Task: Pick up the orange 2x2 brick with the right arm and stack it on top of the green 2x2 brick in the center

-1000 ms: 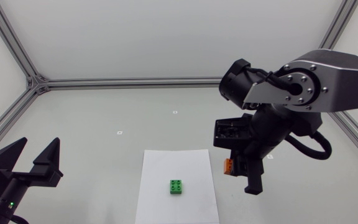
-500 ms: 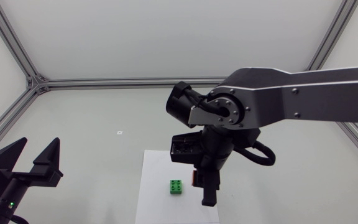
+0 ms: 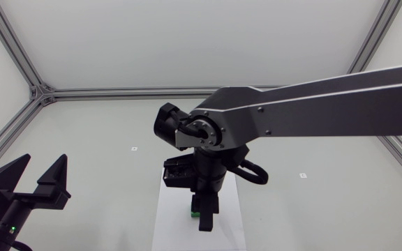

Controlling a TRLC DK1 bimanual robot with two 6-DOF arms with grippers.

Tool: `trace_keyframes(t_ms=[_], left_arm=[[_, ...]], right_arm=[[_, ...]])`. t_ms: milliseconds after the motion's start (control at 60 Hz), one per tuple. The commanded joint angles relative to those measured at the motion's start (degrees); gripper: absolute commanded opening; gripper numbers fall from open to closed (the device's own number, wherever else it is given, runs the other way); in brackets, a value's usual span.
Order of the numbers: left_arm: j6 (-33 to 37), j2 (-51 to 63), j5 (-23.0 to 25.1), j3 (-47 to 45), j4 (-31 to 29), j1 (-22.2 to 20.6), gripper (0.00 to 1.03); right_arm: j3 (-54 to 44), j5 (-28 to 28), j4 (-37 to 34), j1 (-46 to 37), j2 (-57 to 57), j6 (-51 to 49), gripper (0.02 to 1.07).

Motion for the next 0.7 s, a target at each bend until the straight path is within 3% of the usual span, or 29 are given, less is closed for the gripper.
trace_keyframes(t_ms=[0, 683], left_arm=[[0.7, -0.5, 0.2, -2.3, -0.8, 0.1, 0.99], [0.7, -0.5, 0.2, -2.3, -0.8, 0.1, 0.99]], right_arm=[[1.5, 0.0, 0.1, 0.6, 2.3, -0.7, 0.08], [2.3, 0.0, 2.1, 0.2, 6.9, -3.5, 0.08]])
